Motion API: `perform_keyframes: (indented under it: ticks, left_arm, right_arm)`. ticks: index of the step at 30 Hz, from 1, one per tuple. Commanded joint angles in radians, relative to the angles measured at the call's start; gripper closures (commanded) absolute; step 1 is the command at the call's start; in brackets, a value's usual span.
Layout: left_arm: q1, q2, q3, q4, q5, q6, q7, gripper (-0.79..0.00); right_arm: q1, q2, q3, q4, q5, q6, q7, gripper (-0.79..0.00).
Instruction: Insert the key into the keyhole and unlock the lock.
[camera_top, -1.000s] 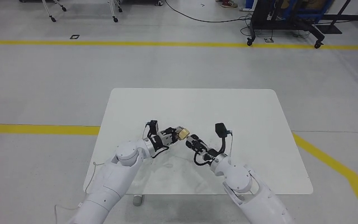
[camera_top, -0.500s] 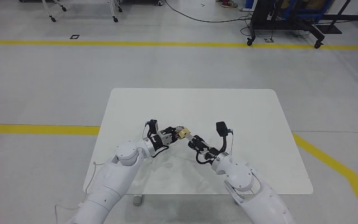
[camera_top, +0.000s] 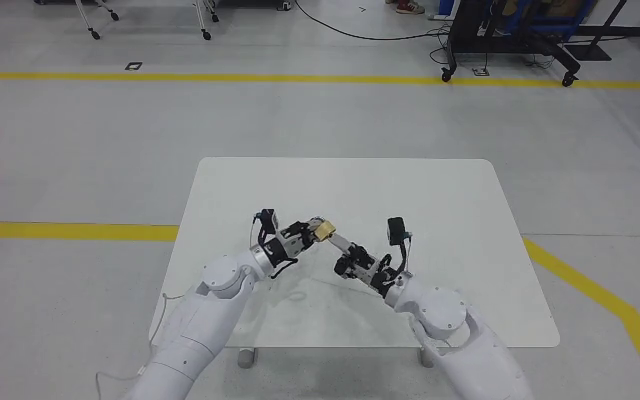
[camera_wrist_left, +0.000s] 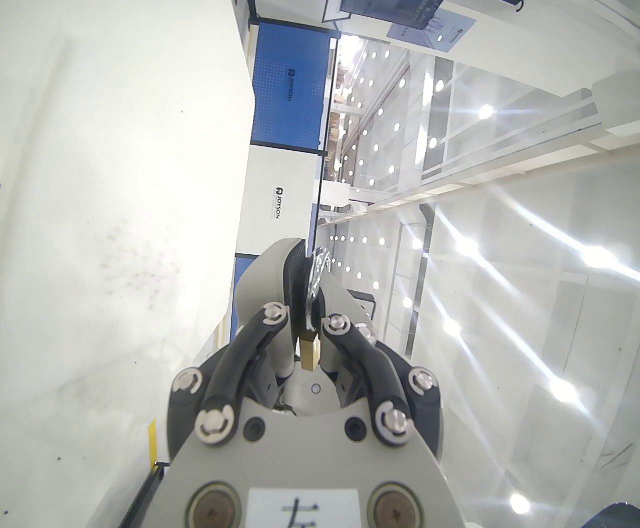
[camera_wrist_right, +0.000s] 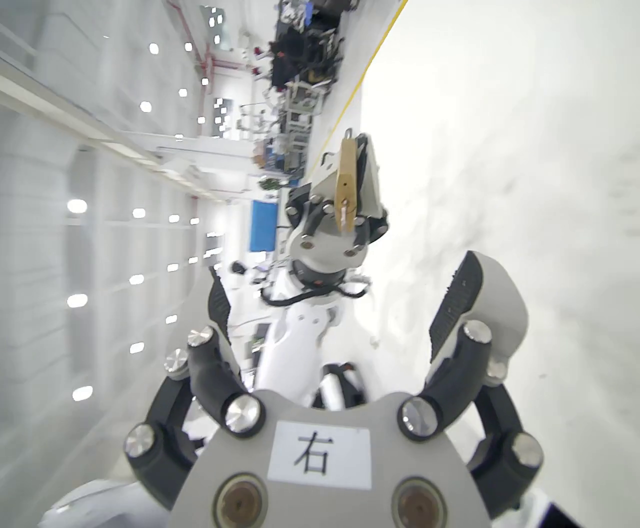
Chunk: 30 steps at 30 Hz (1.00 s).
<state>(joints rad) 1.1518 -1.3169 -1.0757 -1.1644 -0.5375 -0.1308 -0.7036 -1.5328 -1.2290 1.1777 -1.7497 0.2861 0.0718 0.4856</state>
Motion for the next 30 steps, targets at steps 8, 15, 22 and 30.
perform_keyframes:
  ticks: [8, 15, 22, 30]
  left_arm:
    - [0.010, 0.002, -0.017, -0.005, -0.030, -0.021, -0.034, 0.000]
    - [0.015, 0.002, -0.026, -0.006, -0.050, -0.031, -0.057, 0.000]
    - [0.017, 0.002, -0.030, -0.008, -0.044, -0.036, -0.049, 0.000]
    - [0.020, 0.002, -0.030, -0.012, -0.039, -0.035, -0.048, 0.000]
  right_arm:
    - [0.072, -0.009, -0.008, 0.155, 0.415, 0.073, 0.224, -0.385]
    - [0.141, -0.026, -0.051, 0.271, 0.505, 0.074, 0.232, -0.336]
    - [0.147, -0.027, -0.038, 0.296, 0.537, 0.059, 0.230, -0.292]
    - [0.156, -0.030, -0.047, 0.317, 0.555, 0.073, 0.236, -0.286]
